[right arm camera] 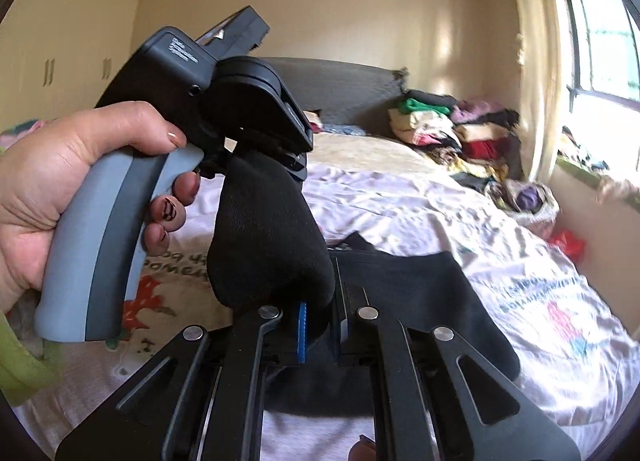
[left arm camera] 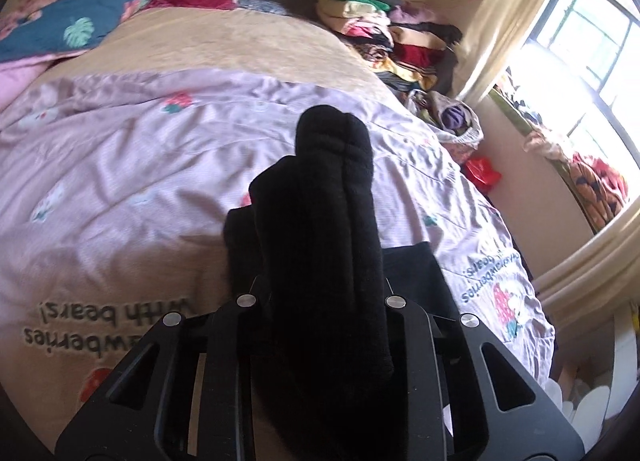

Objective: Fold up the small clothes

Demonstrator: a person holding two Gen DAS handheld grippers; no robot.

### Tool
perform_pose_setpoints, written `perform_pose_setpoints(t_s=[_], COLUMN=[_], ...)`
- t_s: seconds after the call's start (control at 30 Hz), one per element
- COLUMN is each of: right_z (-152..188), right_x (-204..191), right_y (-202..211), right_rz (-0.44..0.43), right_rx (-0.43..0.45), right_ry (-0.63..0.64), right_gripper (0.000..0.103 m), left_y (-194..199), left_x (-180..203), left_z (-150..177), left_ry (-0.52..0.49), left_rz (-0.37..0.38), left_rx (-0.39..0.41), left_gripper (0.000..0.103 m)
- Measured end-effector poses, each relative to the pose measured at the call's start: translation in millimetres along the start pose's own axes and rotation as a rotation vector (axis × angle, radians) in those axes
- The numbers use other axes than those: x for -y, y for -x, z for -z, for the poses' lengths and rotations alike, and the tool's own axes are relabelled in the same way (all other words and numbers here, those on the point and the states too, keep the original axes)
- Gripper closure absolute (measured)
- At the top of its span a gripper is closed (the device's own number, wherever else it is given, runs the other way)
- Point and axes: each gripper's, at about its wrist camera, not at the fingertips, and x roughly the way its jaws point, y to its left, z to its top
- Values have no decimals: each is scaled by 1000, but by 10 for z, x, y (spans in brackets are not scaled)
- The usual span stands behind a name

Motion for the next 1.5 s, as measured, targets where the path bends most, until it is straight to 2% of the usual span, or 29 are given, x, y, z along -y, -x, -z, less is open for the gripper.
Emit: perform_pose_setpoints(t_s=[0.2, 0.37, 0.5, 0.7, 0.8, 0.97, 1.13, 1.17, 1.2, 1.23, 1.33, 1.5], right_z=[99, 192, 255, 413, 514, 658, 780, 801, 805, 819, 824, 807], right_x=[343, 640, 783, 971, 1091, 1271, 1360, 1374, 1377, 1381, 1380, 1413], right_y=[-19, -71, -115, -230, -260, -279, -286, -284, -273, -270, -238, -124], right_rz=[10, -31, -37, -62, -104, -170, -184, -173, -162, -149, -132, -99], right_rx=[-27, -63, -91, -175, -207, -234, -267, -277, -284, -294, -298, -271], right_ry=[-125, -277, -346, -510, -617, -772, -874, -886, -892, -894, -898, -902], right_gripper=[96, 96, 96, 96, 96, 96, 91, 89, 88, 88, 86, 72], left_y=[-219, -430, -628, -947, -1092, -1207, -1287, -1256, -1225, -1185, -1058, -813], left_x=[337, 513, 632, 793, 859, 900, 908, 911, 918, 925, 923, 761], left_z=[9, 30, 58, 142, 185, 220, 223, 222, 216, 205, 157, 130], left_ry=[-37, -55, -58, -75, -81, -73, -51, -47, -43, -40, -49, -41], left_rz=[11, 5, -2, -28, -35, -17, 16, 40, 58, 67, 67, 45], left_rx=[-24, -55, -88, -146, -170, -186, -201, -191, -180, -165, -118, -55], left_gripper=[85, 85, 85, 82, 80, 68, 42, 36, 26, 23, 23, 23])
